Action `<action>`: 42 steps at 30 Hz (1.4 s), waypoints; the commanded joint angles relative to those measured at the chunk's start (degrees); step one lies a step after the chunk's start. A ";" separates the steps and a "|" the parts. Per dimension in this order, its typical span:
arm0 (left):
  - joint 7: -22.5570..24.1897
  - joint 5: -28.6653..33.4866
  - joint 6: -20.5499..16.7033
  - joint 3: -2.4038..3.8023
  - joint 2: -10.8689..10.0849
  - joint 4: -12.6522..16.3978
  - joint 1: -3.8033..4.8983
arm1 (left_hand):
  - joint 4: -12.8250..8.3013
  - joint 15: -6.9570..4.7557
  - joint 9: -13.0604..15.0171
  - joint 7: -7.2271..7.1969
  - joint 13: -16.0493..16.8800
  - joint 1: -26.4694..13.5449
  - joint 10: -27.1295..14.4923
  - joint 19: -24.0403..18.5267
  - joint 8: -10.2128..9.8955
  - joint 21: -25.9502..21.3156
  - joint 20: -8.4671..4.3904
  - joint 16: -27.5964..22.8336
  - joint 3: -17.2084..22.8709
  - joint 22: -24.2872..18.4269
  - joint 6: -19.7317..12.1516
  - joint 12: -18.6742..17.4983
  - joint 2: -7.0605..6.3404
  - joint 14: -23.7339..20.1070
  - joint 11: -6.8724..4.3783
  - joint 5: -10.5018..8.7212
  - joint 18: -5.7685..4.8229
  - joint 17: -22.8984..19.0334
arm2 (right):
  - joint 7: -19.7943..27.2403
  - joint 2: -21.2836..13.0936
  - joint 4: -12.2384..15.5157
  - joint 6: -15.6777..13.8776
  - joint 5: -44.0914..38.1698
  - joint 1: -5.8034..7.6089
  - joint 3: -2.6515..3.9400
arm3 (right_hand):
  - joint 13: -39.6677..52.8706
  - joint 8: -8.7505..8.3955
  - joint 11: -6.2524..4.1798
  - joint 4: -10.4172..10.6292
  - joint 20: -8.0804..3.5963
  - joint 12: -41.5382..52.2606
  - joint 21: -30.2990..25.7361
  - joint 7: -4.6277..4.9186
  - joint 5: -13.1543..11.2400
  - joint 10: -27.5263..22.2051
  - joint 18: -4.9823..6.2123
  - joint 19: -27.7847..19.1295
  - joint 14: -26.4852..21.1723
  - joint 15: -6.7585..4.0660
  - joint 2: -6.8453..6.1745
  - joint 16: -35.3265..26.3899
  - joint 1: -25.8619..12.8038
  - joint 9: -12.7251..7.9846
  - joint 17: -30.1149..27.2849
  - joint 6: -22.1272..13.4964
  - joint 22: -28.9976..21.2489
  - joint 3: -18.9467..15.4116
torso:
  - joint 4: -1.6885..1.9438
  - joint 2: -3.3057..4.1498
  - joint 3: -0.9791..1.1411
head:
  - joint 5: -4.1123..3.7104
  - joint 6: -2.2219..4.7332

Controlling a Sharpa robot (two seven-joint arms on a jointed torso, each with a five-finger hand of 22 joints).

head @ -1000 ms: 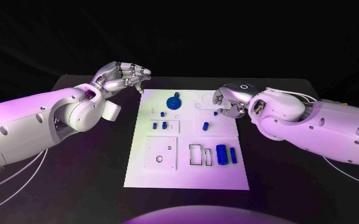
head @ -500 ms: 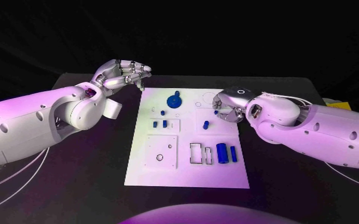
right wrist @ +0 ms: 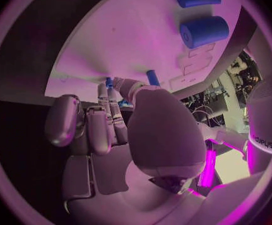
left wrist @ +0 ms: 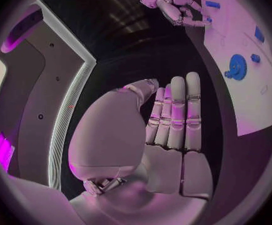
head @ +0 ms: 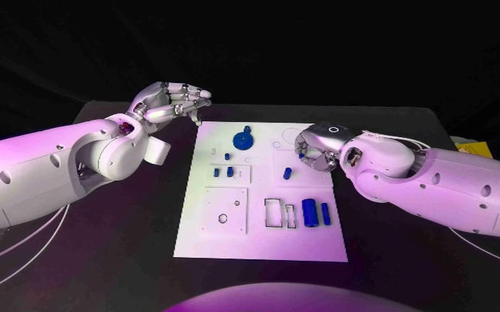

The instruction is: Assemble the parts on the task board

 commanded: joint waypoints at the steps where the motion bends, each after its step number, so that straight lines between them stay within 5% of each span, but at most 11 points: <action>1: 0.49 0.75 0.03 0.03 0.03 0.15 0.00 | -0.33 0.04 -0.08 0.21 -0.09 -0.24 -0.07 0.42 -0.33 -0.24 -0.15 -0.35 0.03 -0.05 0.01 -0.21 0.34 0.23 0.49 0.12 0.31 -0.08 | 0.05 0.27 -0.11 -0.30 -0.50 -0.26 -0.02 | -0.09 -0.35 0.00 0.05 -0.06 -0.29 0.45 -0.03 0.04 0.58 -1.12 0.47 2.68 -0.25 0.54 0.31 0.03 0.06 0.09 0.43 0.24 0.42 | 0.01 -0.03 -0.02 | 0.01 -0.06; 28: -1.07 1.39 1.06 0.03 0.09 0.36 0.01 | -0.45 0.20 -0.15 0.46 -0.24 -0.32 -0.41 0.46 -0.78 -0.47 -0.02 -0.44 0.03 -0.21 -0.38 -0.51 0.42 0.14 0.71 0.12 0.30 -0.19 | -1.55 1.63 -1.90 3.16 -2.07 -1.71 -0.02 | 0.33 0.23 -0.71 -2.08 -0.40 -0.19 5.72 -0.63 -1.69 3.31 -2.03 1.39 2.89 -0.80 0.78 1.27 0.01 0.87 0.97 2.49 5.27 0.72 | -0.03 -0.02 0.00 | 0.02 -0.59; 42: -1.54 1.40 1.15 0.03 0.10 0.48 0.01 | -0.58 0.24 -0.17 0.54 -0.29 -0.21 -0.52 0.48 -0.92 -0.53 0.00 -0.47 0.10 -0.26 -0.47 -0.58 0.52 0.09 0.77 0.13 0.31 -0.24 | -4.18 1.61 -1.28 -2.55 -5.22 -2.32 -0.02 | 1.86 2.03 -1.98 -4.79 -1.17 0.54 7.65 -1.43 -1.33 6.60 -2.31 1.69 3.09 -2.02 2.90 2.18 1.26 2.48 1.91 4.98 7.20 1.21 | 0.01 -0.04 -0.06 | 0.04 -0.76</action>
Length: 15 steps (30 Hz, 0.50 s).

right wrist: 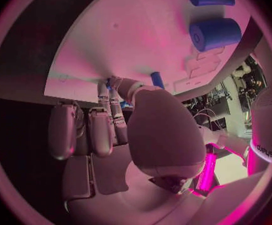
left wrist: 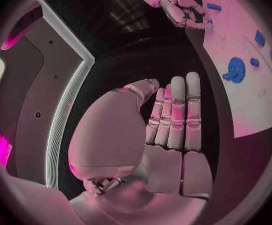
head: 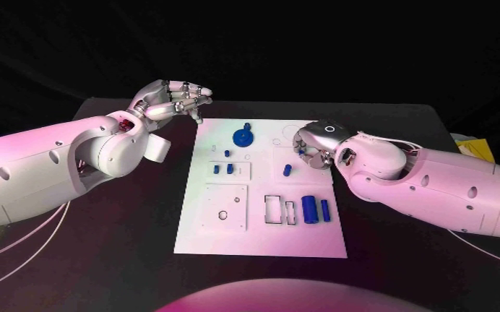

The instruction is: Assemble the parts on the task board

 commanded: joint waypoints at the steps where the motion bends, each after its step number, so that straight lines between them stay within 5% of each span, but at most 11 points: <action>1: -0.10 0.45 0.90 0.03 0.05 0.19 0.01 | -0.41 0.23 -0.07 0.33 -0.10 -0.20 -0.10 0.48 -0.14 -0.31 0.00 -0.25 -0.06 -0.10 -0.25 -0.37 0.53 0.09 0.37 0.13 0.31 -0.07 | -1.76 -0.22 0.39 -0.99 -2.21 -0.55 -0.38 | 0.19 0.19 -1.44 -0.54 -0.34 0.22 0.39 0.05 0.47 1.84 -0.57 1.29 3.11 -0.57 0.90 0.32 0.42 0.14 1.05 0.48 0.15 0.19 | 0.02 0.00 -0.01 | 0.07 -0.04; 15: -0.31 0.45 1.00 0.03 0.04 -0.04 0.01 | -0.40 0.27 -0.07 0.38 -0.11 -0.24 -0.15 0.49 -0.20 -0.34 0.02 -0.25 -0.05 -0.12 -0.29 -0.40 0.61 0.09 0.41 0.13 0.31 -0.09 | -2.11 -1.51 2.41 -5.56 -2.43 -0.27 -0.08 | 0.36 0.21 -1.41 -0.87 -0.37 -0.02 0.60 0.12 0.07 2.10 -0.61 1.32 3.13 -0.56 1.28 0.43 0.46 0.33 1.17 0.46 0.38 0.71 | -0.04 -0.02 0.02 | 0.00 0.05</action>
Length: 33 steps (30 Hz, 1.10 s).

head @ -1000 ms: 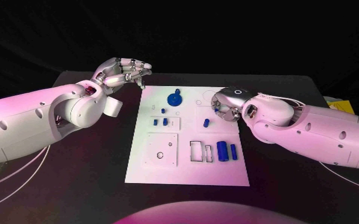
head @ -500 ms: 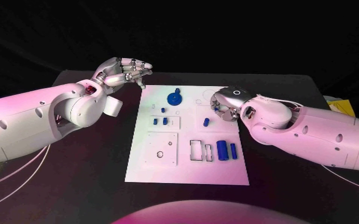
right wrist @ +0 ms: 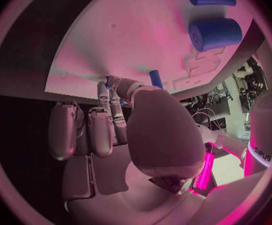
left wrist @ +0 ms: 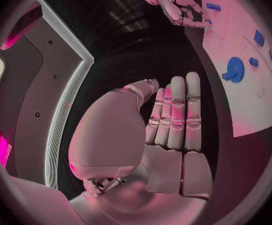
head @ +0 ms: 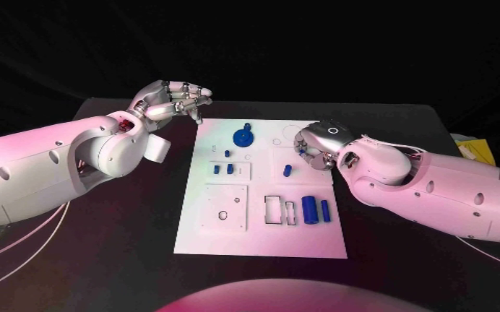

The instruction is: Assemble the parts on the task board

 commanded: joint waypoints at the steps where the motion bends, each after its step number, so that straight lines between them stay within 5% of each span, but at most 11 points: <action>1: 0.05 0.40 0.98 0.04 0.08 0.02 0.01 | -0.40 0.26 -0.08 0.20 -0.07 -0.01 -0.15 0.49 -0.20 -0.34 0.02 -0.25 -0.05 -0.07 -0.10 -0.40 0.38 0.09 0.41 0.13 0.31 -0.09 | -0.64 -0.24 0.52 -2.70 -1.00 0.14 0.14 | 0.30 0.17 -1.61 -0.17 -0.37 0.08 0.37 0.18 -0.22 1.90 -0.61 1.32 3.13 -0.56 0.62 0.21 -0.07 0.09 1.18 0.42 0.37 0.17 | -0.03 0.00 0.03 | -0.04 0.04; 12: -0.29 0.40 1.39 0.04 0.13 -0.38 0.01 | -0.39 0.39 -0.13 0.38 -0.15 -0.21 -0.46 0.50 -0.51 -0.45 0.12 -0.26 -0.13 -0.15 -0.39 -0.56 0.38 0.04 0.58 0.11 0.29 -0.15 | -0.38 -2.09 3.13 -4.27 0.61 0.71 0.63 | 0.32 0.17 -1.60 -0.20 -0.37 0.02 0.40 0.20 -0.28 1.91 -0.62 1.32 3.16 -0.55 0.61 0.30 -0.13 0.12 1.30 0.40 0.40 0.21 | -0.02 0.01 0.04 | -0.07 0.14; 19: -0.53 0.40 1.59 0.04 0.17 -0.51 0.01 | -0.40 0.42 -0.14 0.42 -0.17 -0.24 -0.55 0.50 -0.59 -0.49 0.15 -0.27 -0.15 -0.18 -0.46 -0.60 0.38 0.02 0.62 0.11 0.29 -0.16 | 0.01 -3.92 8.62 -4.63 2.30 0.95 1.00 | 0.35 0.16 -1.58 -0.26 -0.37 -0.07 0.43 0.22 -0.31 1.91 -0.63 1.32 3.18 -0.54 0.57 0.37 -0.21 0.16 1.39 0.38 0.44 0.26 | -0.16 -0.03 0.07 | 0.54 0.15; 26: -0.48 0.40 1.70 0.03 0.60 -0.78 0.01 | -0.41 0.44 -0.15 0.45 -0.18 -0.26 -0.60 0.50 -0.64 -0.51 0.16 -0.27 -0.16 -0.19 -0.51 -0.63 0.36 0.01 0.64 0.11 0.29 -0.17 | 0.69 -2.64 13.62 -4.66 3.05 0.96 1.12 | 0.42 0.04 -1.50 -0.51 -0.35 -0.35 0.31 0.33 -0.17 1.82 -0.59 1.26 3.18 -0.50 0.58 0.37 -0.21 0.23 1.35 0.18 0.35 0.55 | 0.01 -0.01 0.05 | 1.70 0.13; 33: -0.68 0.40 1.98 0.03 1.57 -1.32 0.01 | -0.40 0.47 -0.16 0.47 -0.19 -0.30 -0.66 0.49 -0.69 -0.54 0.18 -0.27 -0.17 -0.21 -0.55 -0.65 0.38 0.00 0.67 0.11 0.29 -0.18 | 1.98 1.30 14.67 -3.92 4.38 0.25 1.09 | 0.48 -0.07 -1.41 -0.73 -0.32 -0.56 0.19 0.43 -0.06 1.75 -0.57 1.21 3.17 -0.44 0.58 0.38 -0.21 0.27 1.33 0.01 0.26 0.76 | 0.08 -0.06 -0.15 | 3.71 -0.14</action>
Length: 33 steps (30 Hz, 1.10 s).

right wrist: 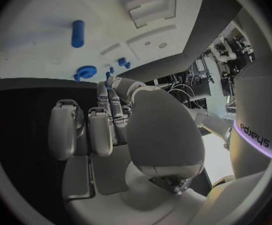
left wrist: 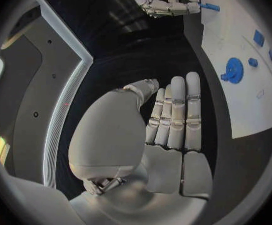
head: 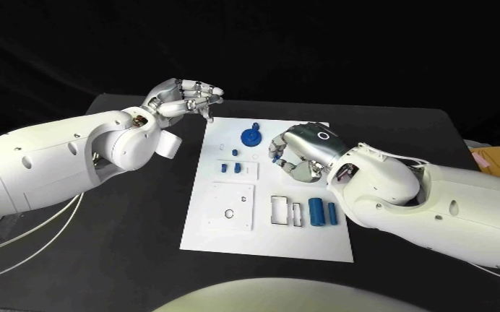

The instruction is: Assemble the parts on the task board

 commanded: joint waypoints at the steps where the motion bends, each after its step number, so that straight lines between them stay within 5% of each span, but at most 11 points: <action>1: 0.06 0.36 1.26 0.03 0.54 -0.11 0.01 | -0.25 0.46 -0.05 0.07 -0.09 -0.30 -0.24 0.28 -0.37 -0.35 -0.03 -0.27 -0.01 -0.06 -0.14 -0.19 0.38 0.00 0.25 0.11 0.29 -0.09 | 1.59 1.23 0.05 0.49 1.38 -0.52 -0.05 | 0.48 -0.08 -1.39 -0.15 -0.32 -0.34 0.01 0.26 0.41 1.74 -0.57 1.21 3.16 -0.43 0.45 0.37 -0.07 0.08 1.32 -0.23 0.30 0.33 | 0.10 -0.02 -0.17 | 1.16 -0.12; 12: -0.46 0.29 1.02 0.01 2.27 -0.80 0.08 | -0.25 0.50 -0.06 0.09 -0.10 -0.35 -0.30 0.28 -0.44 -0.39 0.01 -0.27 -0.05 -0.09 -0.19 -0.21 0.38 -0.03 0.28 0.10 0.29 -0.10 | 3.15 6.77 -3.20 2.03 2.84 -4.10 -0.47 | 0.64 -0.37 -1.22 -0.47 -0.23 -0.66 -0.13 0.47 0.68 1.60 -0.54 1.12 3.14 -0.29 0.47 0.36 -0.21 0.12 1.23 -0.64 0.20 0.57 | 0.09 0.08 -0.12 | 3.70 -0.82; 33: -1.12 0.20 1.46 0.01 3.11 -1.14 0.13 | -0.31 0.52 -0.04 0.08 -0.10 -0.33 -0.32 0.28 -0.50 -0.45 0.05 -0.27 -0.08 -0.13 -0.19 -0.19 0.39 -0.07 0.29 0.09 0.30 -0.12 | 3.64 9.92 -6.31 2.79 1.57 -6.80 -0.93 | 0.73 -0.46 -1.12 -0.60 -0.18 -0.82 -0.23 0.58 0.78 1.52 -0.51 1.06 3.13 -0.22 0.46 0.36 -0.36 0.17 1.20 -0.75 0.13 0.61 | -0.04 0.08 0.01 | 5.21 -2.17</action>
